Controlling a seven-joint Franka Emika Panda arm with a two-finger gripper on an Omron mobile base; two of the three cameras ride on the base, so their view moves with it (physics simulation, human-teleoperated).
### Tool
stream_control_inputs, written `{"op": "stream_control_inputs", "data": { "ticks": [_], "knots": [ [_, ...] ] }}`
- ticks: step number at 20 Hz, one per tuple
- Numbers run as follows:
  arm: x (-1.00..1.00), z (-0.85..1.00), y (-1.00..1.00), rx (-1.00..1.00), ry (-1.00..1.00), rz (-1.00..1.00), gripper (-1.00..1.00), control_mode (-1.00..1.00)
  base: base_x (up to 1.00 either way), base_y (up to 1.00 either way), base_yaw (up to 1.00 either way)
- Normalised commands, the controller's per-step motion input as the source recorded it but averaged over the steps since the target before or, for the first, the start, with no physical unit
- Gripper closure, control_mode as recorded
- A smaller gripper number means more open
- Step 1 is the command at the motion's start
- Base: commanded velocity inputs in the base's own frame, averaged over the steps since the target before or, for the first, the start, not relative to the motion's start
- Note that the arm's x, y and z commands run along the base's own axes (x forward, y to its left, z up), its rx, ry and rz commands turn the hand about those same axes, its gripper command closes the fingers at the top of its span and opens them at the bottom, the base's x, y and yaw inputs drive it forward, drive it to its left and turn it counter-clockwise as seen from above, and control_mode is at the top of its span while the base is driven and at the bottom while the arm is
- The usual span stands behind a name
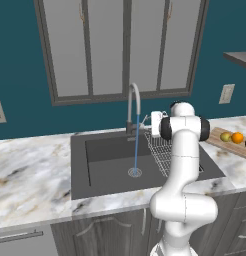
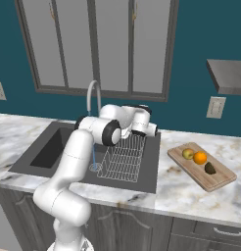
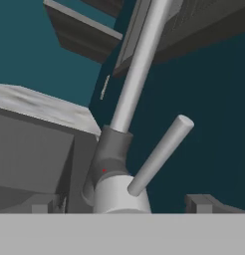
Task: Pick the apple, orange, kiwi from the sink and place them on the cutting board to airdry. Then turn off the sink faucet.
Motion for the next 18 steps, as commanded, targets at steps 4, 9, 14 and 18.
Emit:
{"op": "stream_control_inputs", "data": {
  "ticks": [4,9,14,18],
  "knots": [
    [0.45,0.19,0.55,0.0,0.0,0.14,-1.0,-1.0,0.0,0.0,0.0],
    [0.46,0.34,0.66,0.0,0.0,0.1,-1.0,-1.0,0.0,0.0,0.0],
    [0.54,0.45,0.67,0.0,0.0,0.07,-1.0,-1.0,0.0,0.0,0.0],
    [0.63,0.51,0.68,0.0,0.0,0.06,-1.0,-1.0,0.0,0.0,0.0]
  ]
}}
